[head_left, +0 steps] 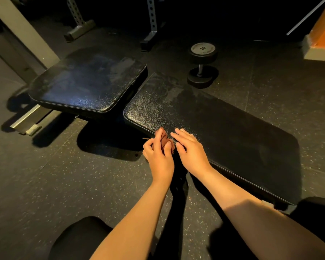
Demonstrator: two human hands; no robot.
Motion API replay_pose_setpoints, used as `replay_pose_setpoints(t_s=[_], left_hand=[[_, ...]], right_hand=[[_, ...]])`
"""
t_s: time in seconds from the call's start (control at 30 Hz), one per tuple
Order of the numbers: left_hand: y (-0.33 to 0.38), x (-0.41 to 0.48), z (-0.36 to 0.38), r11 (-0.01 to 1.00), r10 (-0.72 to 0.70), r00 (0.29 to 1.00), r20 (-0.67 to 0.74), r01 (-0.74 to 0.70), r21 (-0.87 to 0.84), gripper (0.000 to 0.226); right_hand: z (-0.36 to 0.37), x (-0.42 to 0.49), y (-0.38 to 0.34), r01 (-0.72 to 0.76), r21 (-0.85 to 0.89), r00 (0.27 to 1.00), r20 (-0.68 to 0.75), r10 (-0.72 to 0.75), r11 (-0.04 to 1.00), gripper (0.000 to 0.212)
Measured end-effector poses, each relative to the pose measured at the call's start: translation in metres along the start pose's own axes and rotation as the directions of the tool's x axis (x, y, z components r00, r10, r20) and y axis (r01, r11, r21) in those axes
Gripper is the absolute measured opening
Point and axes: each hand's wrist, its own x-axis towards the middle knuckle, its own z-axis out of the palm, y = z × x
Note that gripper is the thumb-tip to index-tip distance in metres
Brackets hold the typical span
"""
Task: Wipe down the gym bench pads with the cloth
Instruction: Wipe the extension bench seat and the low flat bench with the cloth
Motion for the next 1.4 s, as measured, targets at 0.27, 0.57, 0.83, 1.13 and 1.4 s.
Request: replay_pose_setpoints(t_s=[0.27, 0.57, 0.83, 1.13, 1.4], left_hand=[[-0.002, -0.015, -0.003, 0.977, 0.046, 0.990, 0.130, -0.071, 0.200, 0.052], [0.009, -0.005, -0.009, 0.996, -0.030, 0.998, 0.048, 0.034, -0.078, 0.049], [0.014, -0.042, 0.006, 0.993, 0.024, 0.957, 0.289, 0.011, -0.117, 0.051], [0.017, -0.040, 0.008, 0.994, 0.010, 0.986, 0.169, 0.008, -0.105, 0.049], [0.023, -0.061, 0.024, 0.993, 0.069, 0.961, 0.269, -0.041, -0.109, 0.052]], right_hand=[[-0.005, -0.006, 0.000, -0.047, 0.053, 0.999, -0.022, 0.048, 0.997, 0.038], [-0.010, -0.013, -0.004, -0.048, -0.056, 0.999, 0.007, 0.048, 0.997, 0.038], [-0.018, -0.046, 0.016, -0.121, -0.038, 0.993, -0.014, 0.121, 0.992, 0.044], [-0.031, -0.049, 0.024, -0.151, -0.029, 0.986, -0.070, 0.149, 0.988, 0.037], [-0.030, -0.067, 0.033, -0.203, 0.008, 0.964, -0.177, 0.201, 0.979, 0.035]])
